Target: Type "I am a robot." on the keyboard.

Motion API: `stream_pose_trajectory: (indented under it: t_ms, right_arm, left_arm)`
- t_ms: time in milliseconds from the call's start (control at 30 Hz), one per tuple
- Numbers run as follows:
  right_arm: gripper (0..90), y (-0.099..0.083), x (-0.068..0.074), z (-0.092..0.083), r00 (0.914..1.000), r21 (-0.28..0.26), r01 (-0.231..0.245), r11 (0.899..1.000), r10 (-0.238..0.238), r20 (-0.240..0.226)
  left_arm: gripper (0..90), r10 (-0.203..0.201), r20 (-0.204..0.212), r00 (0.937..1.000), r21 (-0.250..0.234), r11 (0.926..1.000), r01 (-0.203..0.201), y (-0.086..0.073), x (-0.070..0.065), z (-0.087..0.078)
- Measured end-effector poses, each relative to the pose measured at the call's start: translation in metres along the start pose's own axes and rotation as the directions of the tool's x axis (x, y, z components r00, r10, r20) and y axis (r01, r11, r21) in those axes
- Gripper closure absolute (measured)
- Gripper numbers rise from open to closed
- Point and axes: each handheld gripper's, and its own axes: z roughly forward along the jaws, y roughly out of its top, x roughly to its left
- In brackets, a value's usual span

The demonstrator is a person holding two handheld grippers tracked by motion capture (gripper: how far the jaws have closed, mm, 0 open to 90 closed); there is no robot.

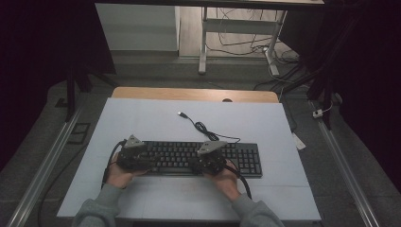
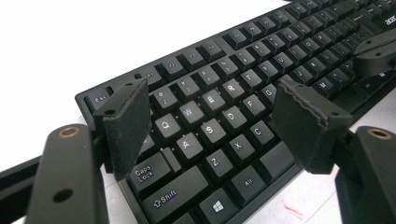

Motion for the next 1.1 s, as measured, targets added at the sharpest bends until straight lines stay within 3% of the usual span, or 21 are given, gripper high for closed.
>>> stream_pose_trajectory:
  t_ms: [600, 1100]
  right_arm:
    - [89.7, 0.008, 0.002, 0.021, 1.0, 0.045, 0.003, 0.999, -0.003, 0.002]
    - [89.8, 0.007, 0.003, 0.025, 0.9999, 0.065, 0.002, 0.998, -0.003, 0.01]
  left_arm:
    - [28.2, 0.005, -0.001, 1.0, 0.001, 1.0, -0.005, 0.0, 0.0, -0.001]
    - [28.3, 0.006, -0.002, 1.0, 0.001, 1.0, -0.006, -0.001, 0.0, -0.001]
